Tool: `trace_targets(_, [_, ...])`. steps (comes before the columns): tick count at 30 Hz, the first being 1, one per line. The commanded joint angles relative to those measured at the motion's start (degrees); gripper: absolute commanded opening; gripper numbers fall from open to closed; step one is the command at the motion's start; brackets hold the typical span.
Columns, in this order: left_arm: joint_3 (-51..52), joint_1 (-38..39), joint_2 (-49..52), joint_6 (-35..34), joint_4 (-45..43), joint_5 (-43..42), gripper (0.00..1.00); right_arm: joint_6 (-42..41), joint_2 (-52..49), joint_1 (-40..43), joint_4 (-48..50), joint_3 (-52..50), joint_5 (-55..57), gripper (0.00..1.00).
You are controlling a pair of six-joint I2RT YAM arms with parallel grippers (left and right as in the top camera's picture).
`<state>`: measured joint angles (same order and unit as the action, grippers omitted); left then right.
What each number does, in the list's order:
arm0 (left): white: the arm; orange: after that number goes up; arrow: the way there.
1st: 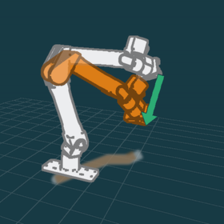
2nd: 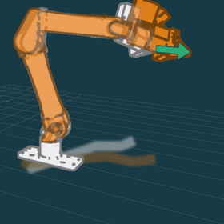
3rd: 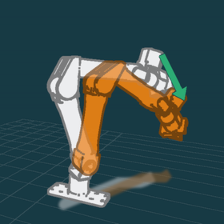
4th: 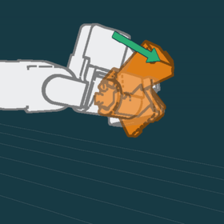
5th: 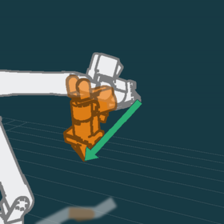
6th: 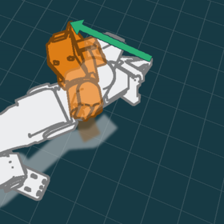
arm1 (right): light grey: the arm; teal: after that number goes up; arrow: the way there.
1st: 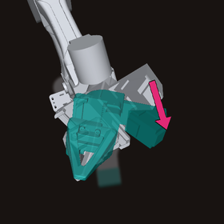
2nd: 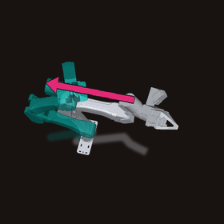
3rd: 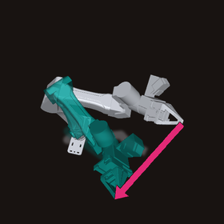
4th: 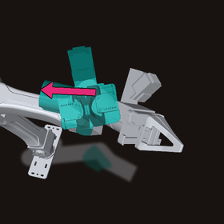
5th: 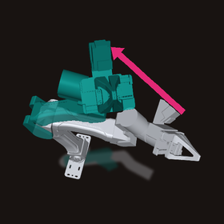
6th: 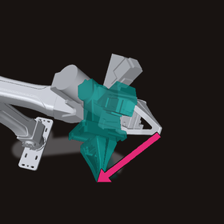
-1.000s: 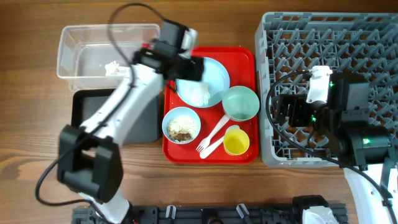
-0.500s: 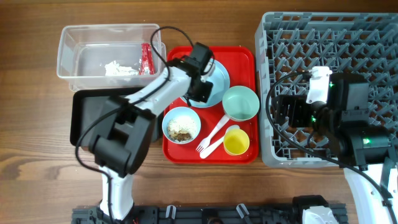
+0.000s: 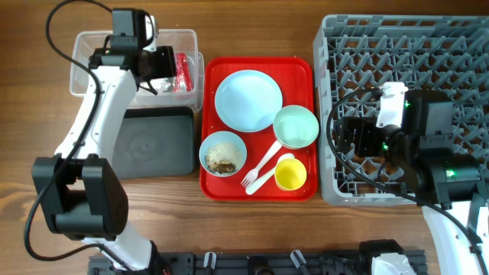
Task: Sort waste into correct bins and load items into the dishwasher rack
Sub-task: 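Pick remaining tissue from plate with left gripper, drop into clear bin, then grasp rim of light blue rice bowl with left gripper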
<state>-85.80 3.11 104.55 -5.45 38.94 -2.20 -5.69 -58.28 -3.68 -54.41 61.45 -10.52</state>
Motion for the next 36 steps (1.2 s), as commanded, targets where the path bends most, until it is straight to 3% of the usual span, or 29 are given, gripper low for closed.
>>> trace_targets(1, [-0.1,6.2,-4.5,-6.0,8.5,-4.1,0.63,1.0,0.0,0.2,0.0,1.1,-1.0,1.0])
trace_targets(5, [2.1,17.2,-3.6,-13.7,17.5,-5.3,0.64,1.0,0.0,0.2,0.0,1.1,-1.0,1.0])
trace_targets(9, [8.2,29.2,-3.3,-18.3,16.3,-2.5,0.63,1.0,0.0,0.2,-0.1,1.1,-1.0,1.0])
trace_targets(13, [14.8,34.6,-3.2,-21.0,9.5,-1.1,0.6,1.0,0.0,0.2,-0.1,1.1,-1.0,1.0])
trace_targets(19, [20.1,36.0,-1.2,-22.4,5.0,1.2,0.53,1.0,0.0,0.2,-0.1,1.1,-1.0,1.0])
trace_targets(27, [20.1,36.0,0.8,-22.4,3.7,1.2,0.06,1.0,0.0,0.2,-0.3,1.1,-1.0,1.0])
trace_targets(36, [13.8,34.5,-6.6,-21.8,11.1,1.2,0.04,1.2,0.0,0.2,-0.3,1.1,-0.9,1.0])
